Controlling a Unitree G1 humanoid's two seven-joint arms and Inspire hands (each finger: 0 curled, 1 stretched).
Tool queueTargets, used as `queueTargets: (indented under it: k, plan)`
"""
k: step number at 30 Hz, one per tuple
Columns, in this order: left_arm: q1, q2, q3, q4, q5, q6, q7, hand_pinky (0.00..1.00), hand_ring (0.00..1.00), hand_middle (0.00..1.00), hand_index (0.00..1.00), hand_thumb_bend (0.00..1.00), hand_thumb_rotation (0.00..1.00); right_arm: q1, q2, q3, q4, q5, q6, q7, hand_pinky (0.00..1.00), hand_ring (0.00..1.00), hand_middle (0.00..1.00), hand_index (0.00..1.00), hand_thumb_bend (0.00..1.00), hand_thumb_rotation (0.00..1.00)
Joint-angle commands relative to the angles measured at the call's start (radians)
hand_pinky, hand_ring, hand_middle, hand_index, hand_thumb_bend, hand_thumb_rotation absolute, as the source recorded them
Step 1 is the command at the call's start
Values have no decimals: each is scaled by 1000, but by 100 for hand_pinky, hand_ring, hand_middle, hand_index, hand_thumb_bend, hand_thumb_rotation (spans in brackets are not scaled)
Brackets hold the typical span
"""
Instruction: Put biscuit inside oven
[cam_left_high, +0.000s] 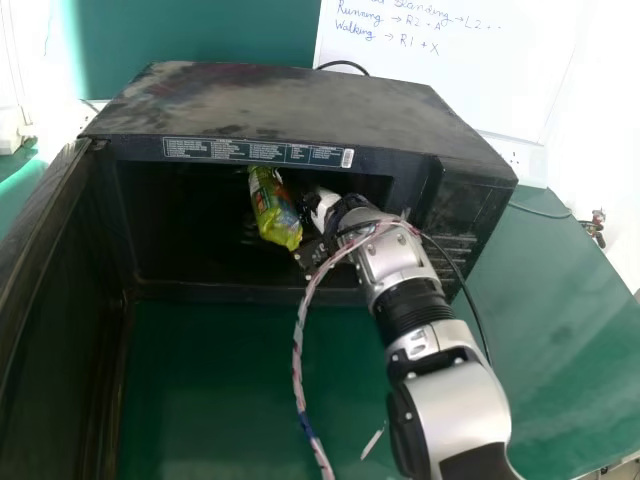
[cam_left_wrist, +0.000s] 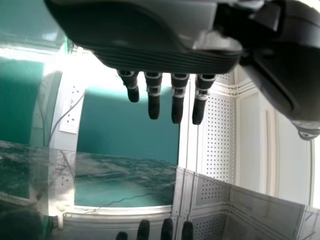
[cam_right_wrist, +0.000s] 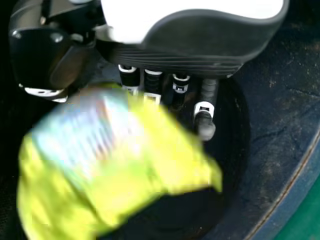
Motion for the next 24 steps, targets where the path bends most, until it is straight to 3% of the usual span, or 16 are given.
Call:
queueTargets:
  k: [1,6,15,16,17,23,24]
  plan:
    - [15,-4,-4,-21,-6,-13,4,100,94,94,91,96,95,-50,20,-24,-15,16,7,-36,8,15,47,49,53,0]
    - [15,-10,-4,-23,-1,-14,9,100,93,93,90,95,95,-48,28,-37,-27,22,0,-54,12,21,47,49,53,0]
    - [26,-21,-7,-44,5,-6,26,99,92,92,88,96,95,-61,34,-29,-13,16,-1,-58,11,21,47,49,53,0]
    - [28,-20,-7,-45,6,-7,24,98,92,92,88,96,95,-63,35,-25,-12,11,-4,-64,12,22,47,59,56,0]
    - [29,-20,-7,-45,5,-7,24,99,92,92,88,96,95,-62,36,-17,-12,1,-12,-78,12,22,47,62,57,0]
    - [32,-20,-6,-43,0,-12,17,99,93,92,88,95,95,-41,66,25,-34,-59,-39,-212,15,26,47,54,57,0]
    - [32,-21,-6,-43,2,-12,18,99,93,92,88,95,95,-35,68,49,-39,-84,-48,-228,21,32,49,54,78,4]
